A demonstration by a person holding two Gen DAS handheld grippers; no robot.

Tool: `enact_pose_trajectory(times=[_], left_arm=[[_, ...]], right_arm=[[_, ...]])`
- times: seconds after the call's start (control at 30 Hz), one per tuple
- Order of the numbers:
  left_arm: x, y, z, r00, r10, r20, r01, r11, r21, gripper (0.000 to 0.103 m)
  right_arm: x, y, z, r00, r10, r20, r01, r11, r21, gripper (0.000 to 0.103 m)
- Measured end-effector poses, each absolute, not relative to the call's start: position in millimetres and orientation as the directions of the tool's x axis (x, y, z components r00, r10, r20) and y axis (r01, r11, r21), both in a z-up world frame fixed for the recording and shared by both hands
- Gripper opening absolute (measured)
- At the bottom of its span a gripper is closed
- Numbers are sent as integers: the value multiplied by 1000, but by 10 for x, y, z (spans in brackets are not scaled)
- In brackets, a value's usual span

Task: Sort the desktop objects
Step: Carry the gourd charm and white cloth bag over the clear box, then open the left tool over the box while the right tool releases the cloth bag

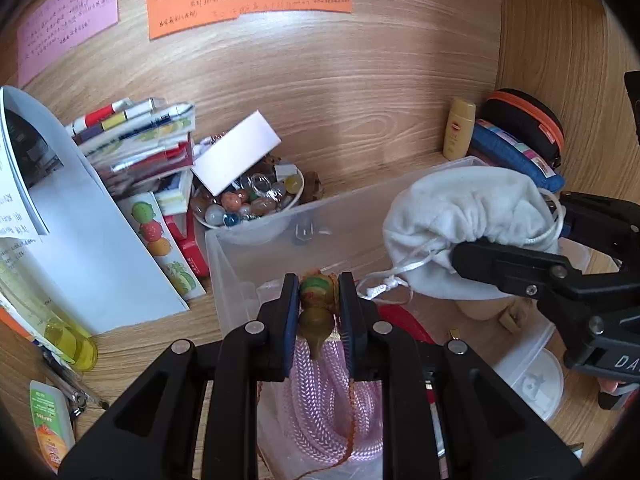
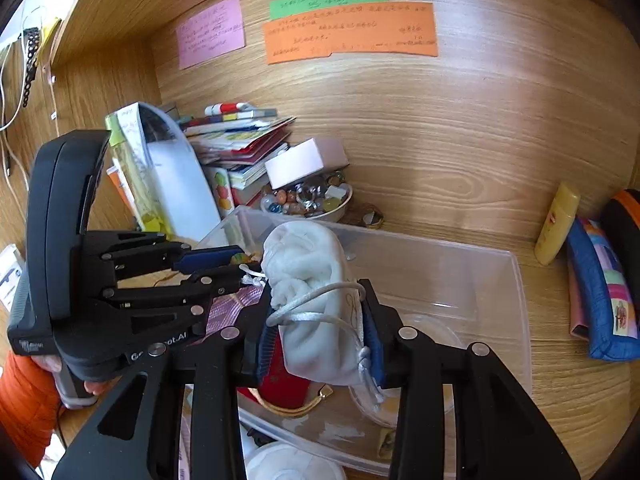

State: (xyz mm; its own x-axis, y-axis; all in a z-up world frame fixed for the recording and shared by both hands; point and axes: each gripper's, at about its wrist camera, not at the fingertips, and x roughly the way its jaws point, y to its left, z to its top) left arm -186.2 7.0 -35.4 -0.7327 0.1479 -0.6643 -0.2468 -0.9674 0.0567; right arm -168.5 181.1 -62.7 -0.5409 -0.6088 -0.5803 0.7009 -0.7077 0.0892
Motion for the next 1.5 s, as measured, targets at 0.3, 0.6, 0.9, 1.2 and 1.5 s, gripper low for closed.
enact_pose_trajectory(times=[0.3, 0.6, 0.9, 1.2, 1.5], left_arm=[[-1731, 106, -278, -780, 148, -608, -256, -962, 95, 33], [-1652, -19, -272, -816, 143, -560, -228, -970, 84, 57], [-1574, -94, -196, -824, 148, -546, -196, -980, 31, 76], [-1256, -190, -32, -844, 86, -529, -137, -989, 58, 86], [-842, -249, -97, -835, -21, -550, -85, -982, 166, 90]], right_arm=[[-1655, 1818, -614, -558, -606, -566, 698, -712, 73, 38], [-1610, 1934, -457, -612, -602, -513, 678, -733, 51, 49], [-1651, 2115, -318, -603, -633, -485, 679, -727, 104, 80], [-1430, 2361, -166, -564, -654, -503, 711, -695, 107, 83], [-1021, 2702, -253, -604, -608, -516, 689, -724, 46, 89]])
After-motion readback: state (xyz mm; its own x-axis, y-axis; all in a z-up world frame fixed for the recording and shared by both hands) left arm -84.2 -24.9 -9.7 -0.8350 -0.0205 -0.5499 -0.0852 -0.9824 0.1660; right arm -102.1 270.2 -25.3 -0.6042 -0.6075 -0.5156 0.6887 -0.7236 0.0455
